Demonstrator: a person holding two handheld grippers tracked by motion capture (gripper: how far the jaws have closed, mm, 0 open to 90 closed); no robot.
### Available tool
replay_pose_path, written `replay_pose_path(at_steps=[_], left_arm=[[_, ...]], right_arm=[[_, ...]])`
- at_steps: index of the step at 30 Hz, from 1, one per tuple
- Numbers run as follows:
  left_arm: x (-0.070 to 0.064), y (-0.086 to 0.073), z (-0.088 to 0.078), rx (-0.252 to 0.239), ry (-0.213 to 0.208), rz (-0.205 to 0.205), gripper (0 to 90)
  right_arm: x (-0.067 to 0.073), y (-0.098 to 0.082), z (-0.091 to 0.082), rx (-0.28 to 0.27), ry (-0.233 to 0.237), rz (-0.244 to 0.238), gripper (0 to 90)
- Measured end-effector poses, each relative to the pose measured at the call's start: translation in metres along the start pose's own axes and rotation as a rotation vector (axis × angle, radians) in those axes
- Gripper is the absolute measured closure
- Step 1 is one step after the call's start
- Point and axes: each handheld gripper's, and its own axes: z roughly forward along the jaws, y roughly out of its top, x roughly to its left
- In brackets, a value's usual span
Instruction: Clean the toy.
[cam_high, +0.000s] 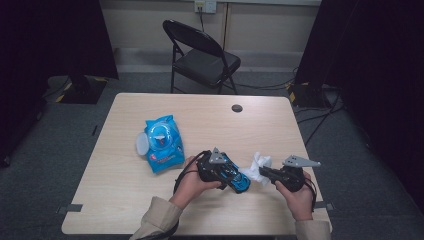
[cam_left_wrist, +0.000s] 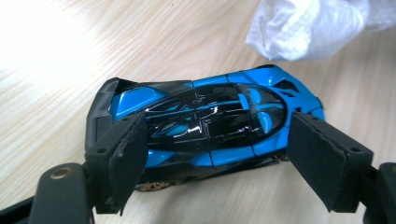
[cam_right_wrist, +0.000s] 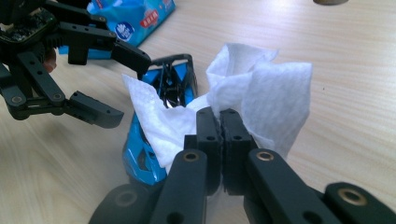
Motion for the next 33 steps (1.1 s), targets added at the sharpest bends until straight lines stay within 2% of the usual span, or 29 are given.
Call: replay_pose_path(at_steps=[3, 6, 8, 9, 10, 12, 15, 16, 20, 28, 30, 31, 33], left_arm=[[0.001, -0.001, -0.007, -0.001, -0.014, -0.008, 20.4], [0.003, -0.008, -0.016, -0.012, -0.031, -0.025, 19.9], [0.005, -0.013, -0.021, -0.003, -0.027, -0.025, 19.7], [0.005, -0.013, -0.021, -0.003, -0.027, -0.025, 19.7], [0.006, -0.017, -0.027, 0.0, -0.021, -0.03, 19.7], [0.008, -0.02, -0.035, 0.003, -0.017, -0.032, 19.7], [0.009, -0.024, -0.043, 0.001, -0.013, -0.038, 19.7], [0.01, -0.028, -0.05, 0.002, -0.009, -0.042, 19.7], [0.016, -0.04, -0.068, 0.002, 0.02, -0.057, 19.7], [0.025, -0.059, -0.09, -0.001, 0.054, -0.097, 20.8], [0.026, -0.062, -0.093, -0.001, 0.062, -0.096, 20.9], [0.028, -0.066, -0.096, -0.006, 0.068, -0.108, 21.3], [0.03, -0.072, -0.099, -0.008, 0.078, -0.116, 21.7]], right_arm=[[0.003, 0.005, -0.004, -0.015, 0.005, -0.007, 88.3], [0.017, 0.015, -0.006, -0.021, 0.02, -0.049, 88.3], [0.028, 0.021, -0.005, -0.025, 0.042, -0.078, 88.3], [0.028, 0.021, -0.005, -0.025, 0.042, -0.078, 88.3], [0.037, 0.025, -0.002, -0.027, 0.065, -0.095, 88.2], [0.045, 0.027, 0.003, -0.026, 0.095, -0.105, 88.2], [0.052, 0.027, 0.009, -0.024, 0.12, -0.104, 88.2], [0.061, 0.026, 0.017, -0.008, 0.145, -0.121, 88.1], [0.078, 0.026, 0.032, 0.019, 0.199, -0.151, 88.1], [0.116, 0.022, 0.072, 0.099, 0.298, -0.248, 87.8], [0.119, 0.021, 0.076, 0.107, 0.303, -0.254, 87.8], [0.125, 0.019, 0.086, 0.127, 0.326, -0.265, 87.7], [0.128, 0.017, 0.094, 0.141, 0.326, -0.282, 87.3]])
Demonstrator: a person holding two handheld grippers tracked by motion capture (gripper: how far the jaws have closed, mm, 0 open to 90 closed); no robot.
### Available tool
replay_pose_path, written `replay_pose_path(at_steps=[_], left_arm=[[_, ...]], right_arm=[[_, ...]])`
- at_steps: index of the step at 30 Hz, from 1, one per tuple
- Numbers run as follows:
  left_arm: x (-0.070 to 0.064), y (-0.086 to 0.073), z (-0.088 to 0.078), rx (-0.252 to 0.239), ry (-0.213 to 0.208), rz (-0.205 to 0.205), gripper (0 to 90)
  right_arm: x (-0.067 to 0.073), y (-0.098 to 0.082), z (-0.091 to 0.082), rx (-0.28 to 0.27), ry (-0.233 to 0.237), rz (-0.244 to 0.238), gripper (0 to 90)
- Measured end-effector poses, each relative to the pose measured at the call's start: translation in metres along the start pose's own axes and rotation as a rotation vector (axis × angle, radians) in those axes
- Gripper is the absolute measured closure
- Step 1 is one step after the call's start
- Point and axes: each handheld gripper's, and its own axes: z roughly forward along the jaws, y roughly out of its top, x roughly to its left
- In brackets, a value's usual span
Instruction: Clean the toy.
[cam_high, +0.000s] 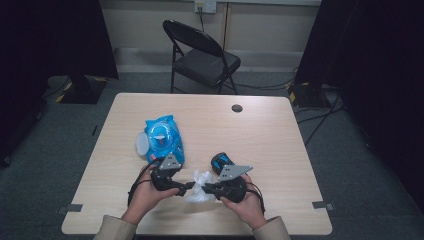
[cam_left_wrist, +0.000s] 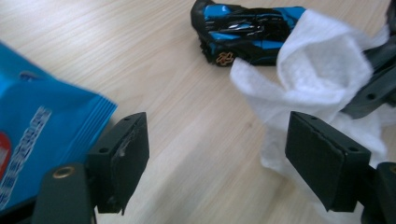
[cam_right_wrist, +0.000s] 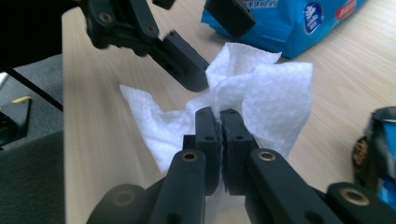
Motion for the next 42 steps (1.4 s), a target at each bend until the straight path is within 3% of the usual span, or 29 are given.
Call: replay_pose_path(at_steps=[4, 9, 15, 20, 21, 22, 25, 28, 36, 42], left_arm=[[0.003, -0.007, -0.003, -0.001, 0.003, -0.02, 22.9], [0.002, -0.013, -0.005, 0.001, 0.012, -0.02, 24.0], [-0.004, -0.01, -0.003, -0.013, -0.007, -0.008, 26.0], [-0.015, -0.001, 0.005, -0.018, -0.055, 0.009, 28.1], [-0.015, -0.001, 0.005, -0.018, -0.055, 0.009, 28.5], [-0.018, 0.0, 0.008, -0.015, -0.07, 0.012, 29.5], [-0.023, -0.001, 0.018, 0.009, -0.091, 0.023, 29.3], [-0.024, -0.004, 0.027, 0.035, -0.106, 0.03, 29.3], [-0.027, -0.012, 0.036, 0.07, -0.104, 0.06, 30.8], [-0.03, -0.014, 0.039, 0.093, -0.081, 0.132, 40.1]], right_arm=[[-0.003, -0.002, 0.015, 0.018, -0.002, -0.002, 84.8], [-0.008, -0.003, 0.022, 0.033, -0.009, 0.01, 67.8], [-0.014, -0.001, 0.008, 0.01, -0.035, 0.021, 52.0], [-0.031, -0.004, -0.022, -0.056, -0.128, 0.075, 39.5], [-0.031, -0.004, -0.022, -0.056, -0.128, 0.075, 39.5], [-0.036, -0.006, -0.029, -0.063, -0.168, 0.096, 37.4], [-0.041, -0.009, -0.036, -0.081, -0.204, 0.122, 33.1], [-0.045, -0.01, -0.037, -0.074, -0.236, 0.133, 29.3], [-0.055, -0.01, -0.027, -0.05, -0.291, 0.114, 24.0], [-0.068, -0.005, -0.02, -0.033, -0.307, 0.134, 23.4]])
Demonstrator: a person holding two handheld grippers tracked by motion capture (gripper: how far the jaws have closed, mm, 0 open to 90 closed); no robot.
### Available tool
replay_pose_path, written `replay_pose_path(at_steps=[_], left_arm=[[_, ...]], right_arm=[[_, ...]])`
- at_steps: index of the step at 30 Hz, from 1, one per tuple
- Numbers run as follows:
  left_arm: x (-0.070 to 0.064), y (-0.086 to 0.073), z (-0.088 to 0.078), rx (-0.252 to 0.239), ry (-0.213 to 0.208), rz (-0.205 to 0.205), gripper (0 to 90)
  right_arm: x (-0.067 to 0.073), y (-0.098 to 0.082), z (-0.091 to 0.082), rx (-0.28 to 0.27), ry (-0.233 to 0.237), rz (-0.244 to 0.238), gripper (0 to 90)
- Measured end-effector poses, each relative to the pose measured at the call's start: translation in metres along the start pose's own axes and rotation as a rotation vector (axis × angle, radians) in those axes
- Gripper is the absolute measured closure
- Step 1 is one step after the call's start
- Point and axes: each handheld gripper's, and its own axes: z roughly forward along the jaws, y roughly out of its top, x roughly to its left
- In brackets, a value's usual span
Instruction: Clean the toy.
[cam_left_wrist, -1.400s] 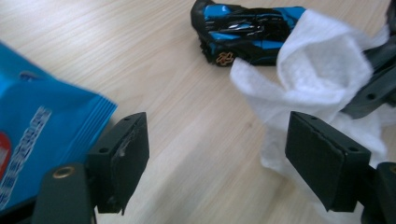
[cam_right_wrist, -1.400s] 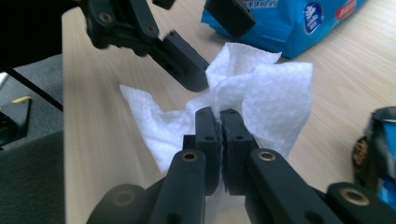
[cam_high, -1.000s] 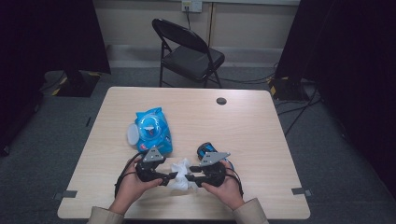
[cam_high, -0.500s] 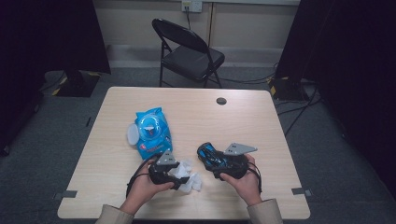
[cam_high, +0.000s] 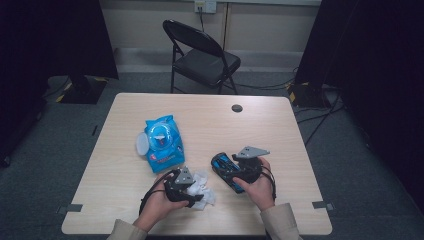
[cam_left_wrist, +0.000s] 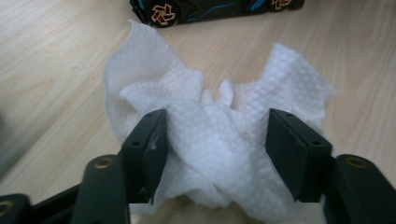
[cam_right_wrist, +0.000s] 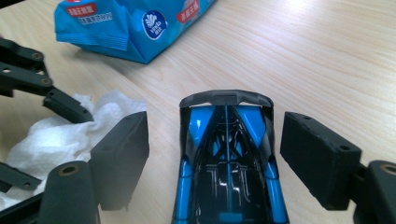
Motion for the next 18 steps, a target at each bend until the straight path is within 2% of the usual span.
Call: replay_pose_path(at_steps=[2, 4, 6, 8, 9, 10, 11, 15, 18], left_arm=[[0.0, 0.001, -0.001, 0.008, -0.001, -0.004, 44.0], [0.0, 0.001, -0.001, 0.007, -0.015, 0.002, 55.7], [0.0, 0.001, -0.002, 0.01, -0.023, 0.005, 61.4], [0.0, 0.002, -0.002, 0.012, -0.028, 0.002, 72.7], [0.0, 0.002, -0.002, 0.012, -0.029, -0.003, 75.5], [0.001, 0.001, -0.003, 0.014, -0.032, -0.008, 75.5], [0.002, 0.001, -0.003, 0.009, -0.041, -0.026, 80.0], [0.005, -0.004, -0.008, -0.017, -0.052, -0.054, 81.7], [0.011, -0.007, -0.014, -0.017, -0.049, -0.075, 81.7]], right_arm=[[-0.001, 0.002, 0.004, 0.009, -0.001, 0.005, 23.2], [-0.001, 0.004, 0.007, 0.014, -0.001, 0.006, 23.0], [-0.002, 0.006, 0.012, 0.02, 0.007, 0.009, 23.0], [-0.002, 0.008, 0.018, 0.038, 0.006, 0.004, 22.6], [-0.001, 0.009, 0.019, 0.042, 0.006, 0.002, 22.6], [-0.001, 0.009, 0.019, 0.042, 0.006, 0.002, 22.6], [-0.001, 0.01, 0.025, 0.054, 0.007, 0.005, 22.6], [0.0, 0.011, 0.033, 0.082, 0.001, 0.008, 20.9], [0.0, 0.011, 0.037, 0.094, -0.016, -0.01, 19.5]])
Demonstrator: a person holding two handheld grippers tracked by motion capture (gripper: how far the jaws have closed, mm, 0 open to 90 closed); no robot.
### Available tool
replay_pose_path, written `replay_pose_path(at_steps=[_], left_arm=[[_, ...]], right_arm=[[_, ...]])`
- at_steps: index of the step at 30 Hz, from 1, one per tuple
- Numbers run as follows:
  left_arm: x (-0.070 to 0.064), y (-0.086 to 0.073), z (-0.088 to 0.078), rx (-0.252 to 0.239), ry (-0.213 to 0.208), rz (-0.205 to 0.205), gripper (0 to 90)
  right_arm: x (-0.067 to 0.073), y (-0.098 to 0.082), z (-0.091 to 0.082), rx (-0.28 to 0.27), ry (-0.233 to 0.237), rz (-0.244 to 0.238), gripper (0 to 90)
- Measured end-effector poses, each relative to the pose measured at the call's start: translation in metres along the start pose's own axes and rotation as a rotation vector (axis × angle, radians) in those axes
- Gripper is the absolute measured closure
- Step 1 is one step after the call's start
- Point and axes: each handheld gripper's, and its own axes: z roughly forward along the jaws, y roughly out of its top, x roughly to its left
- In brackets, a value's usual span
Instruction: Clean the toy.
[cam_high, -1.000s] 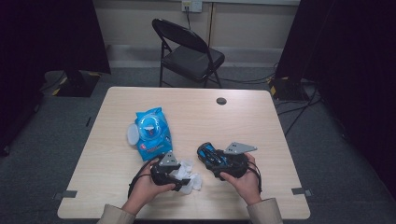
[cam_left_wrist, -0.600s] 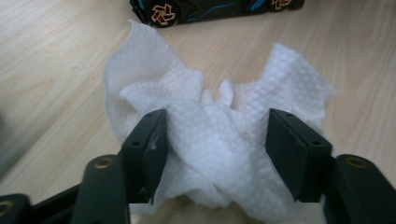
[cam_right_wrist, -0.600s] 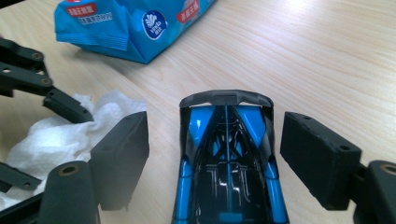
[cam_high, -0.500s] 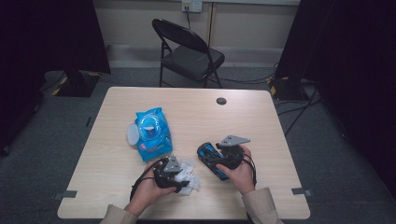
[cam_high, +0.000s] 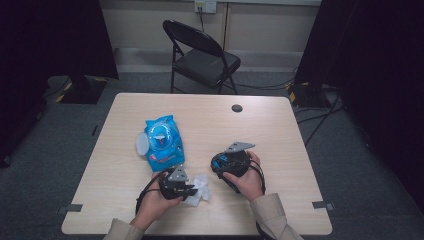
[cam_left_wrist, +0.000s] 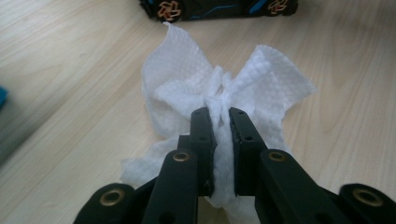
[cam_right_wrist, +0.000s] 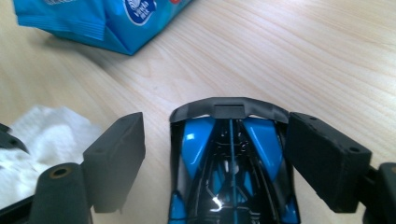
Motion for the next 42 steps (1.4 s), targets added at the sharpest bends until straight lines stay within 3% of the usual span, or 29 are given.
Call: replay_pose_path(at_steps=[5, 13, 17, 26, 42], left_arm=[[0.01, -0.004, -0.014, -0.02, -0.003, -0.027, 81.6], [0.016, -0.005, -0.019, -0.048, -0.021, -0.049, 81.6], [0.017, -0.004, -0.023, -0.071, -0.012, -0.05, 81.6], [0.019, -0.004, -0.026, -0.087, -0.006, -0.057, 81.6], [0.018, -0.003, -0.022, -0.069, -0.016, -0.056, 81.6]], right_arm=[[-0.004, 0.005, 0.004, 0.034, -0.028, -0.002, 17.6], [-0.007, 0.005, 0.016, 0.135, -0.017, -0.019, 16.5], [-0.008, 0.006, 0.019, 0.155, -0.004, -0.024, 17.5], [-0.006, -0.002, 0.022, 0.163, -0.011, -0.024, 19.7], [-0.005, -0.009, 0.021, 0.115, -0.032, -0.035, 24.6]])
